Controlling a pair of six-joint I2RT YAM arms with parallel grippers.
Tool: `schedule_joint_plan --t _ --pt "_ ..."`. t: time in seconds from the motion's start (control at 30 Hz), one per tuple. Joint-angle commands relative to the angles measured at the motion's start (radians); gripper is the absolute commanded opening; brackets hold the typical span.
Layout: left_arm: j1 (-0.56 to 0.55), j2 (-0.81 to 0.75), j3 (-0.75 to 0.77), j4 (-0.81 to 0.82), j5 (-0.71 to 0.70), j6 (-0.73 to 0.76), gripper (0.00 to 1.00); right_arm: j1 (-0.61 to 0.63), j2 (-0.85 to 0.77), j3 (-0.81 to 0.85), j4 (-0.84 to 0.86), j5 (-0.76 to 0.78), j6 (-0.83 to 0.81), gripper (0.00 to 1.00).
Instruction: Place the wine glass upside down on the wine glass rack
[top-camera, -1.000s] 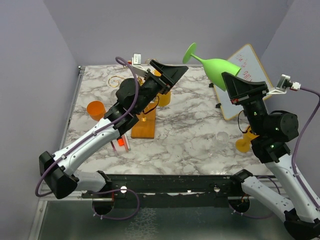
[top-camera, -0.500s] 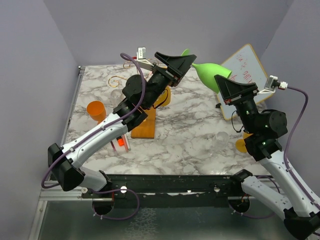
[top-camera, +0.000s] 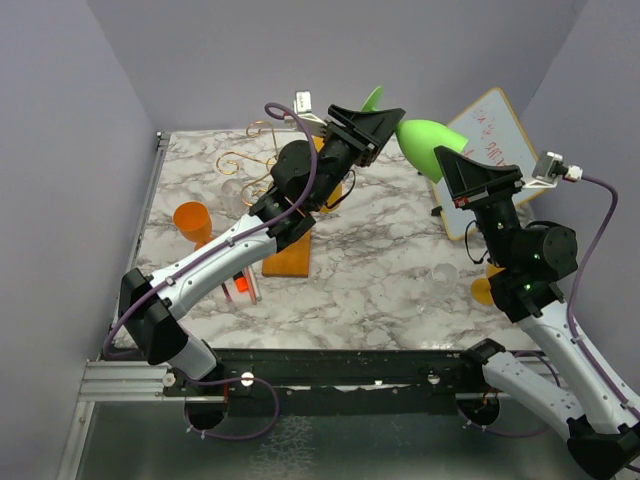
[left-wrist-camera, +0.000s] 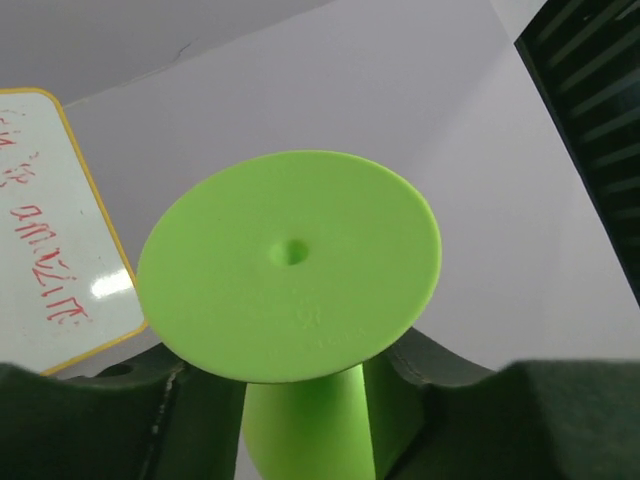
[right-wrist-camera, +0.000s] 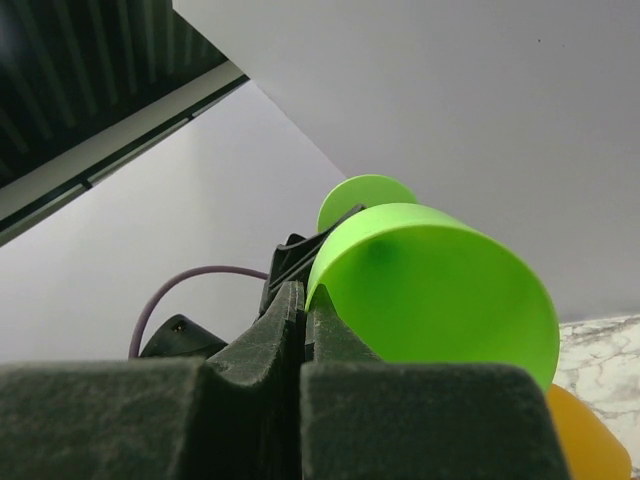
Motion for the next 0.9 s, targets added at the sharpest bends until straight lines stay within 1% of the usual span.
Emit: schedule_joint_plan --t 0.0,0.17,0.2,0.23,0.27,0.37,0.4,0.43,0.5,0.57,0.67,0.73,0.8,0.87 --pt "-0.007 -0.004 0.034 0.025 -0.045 0.017 0.39 -0.001 -0.01 -0.014 -0.008 -0.004 0.016 0.01" --pt "-0.007 -0.01 0.021 0.025 -0.069 0.022 0.19 0.0 -0.007 -0.02 -0.019 -0.007 0.02 0.01" --pt "-0.008 -0.009 0.023 0.025 -0.068 0.026 0.12 0.0 -0.007 -0.022 -0.017 -0.012 0.022 0.01" --pt "-0.008 -0.007 0.026 0.025 -0.066 0.029 0.02 0.0 -0.007 -0.023 -0.018 -0.017 0.024 0.01" --pt "-0.007 -0.004 0.029 0.025 -0.06 0.031 0.0 0.001 -0.008 -0.023 -0.021 -0.025 0.027 0.01" --pt "-0.007 0.004 0.042 0.026 -0.027 0.052 0.0 -0.001 -0.017 -0.011 -0.055 -0.03 0.031 0.01" --pt "-0.007 0.006 0.046 0.027 -0.015 0.062 0.0 0.0 -0.021 -0.004 -0.08 -0.028 0.033 0.04" --pt "-0.007 0.009 0.05 0.027 -0.006 0.073 0.0 0.0 -0.024 0.005 -0.108 -0.024 0.033 0.08" --pt "-0.007 0.008 0.054 0.028 0.006 0.1 0.0 0.0 -0.036 0.02 -0.16 -0.015 0.035 0.21" --pt "-0.007 0.007 0.057 0.028 0.018 0.146 0.0 0.0 -0.059 0.03 -0.219 0.0 0.036 0.38" --pt "-0.007 -0.002 0.055 0.027 0.04 0.253 0.0 0.0 -0.106 0.053 -0.359 0.104 0.035 0.6" --pt "-0.007 -0.014 0.037 0.022 0.044 0.322 0.0 0.001 -0.141 0.077 -0.454 0.157 0.013 0.68" --pt "-0.007 -0.028 0.006 0.017 0.042 0.362 0.0 0.0 -0.162 0.106 -0.569 0.201 -0.01 0.73" --pt "-0.007 -0.037 -0.016 0.015 0.058 0.417 0.0 0.0 -0.174 0.143 -0.673 0.243 -0.021 0.75"
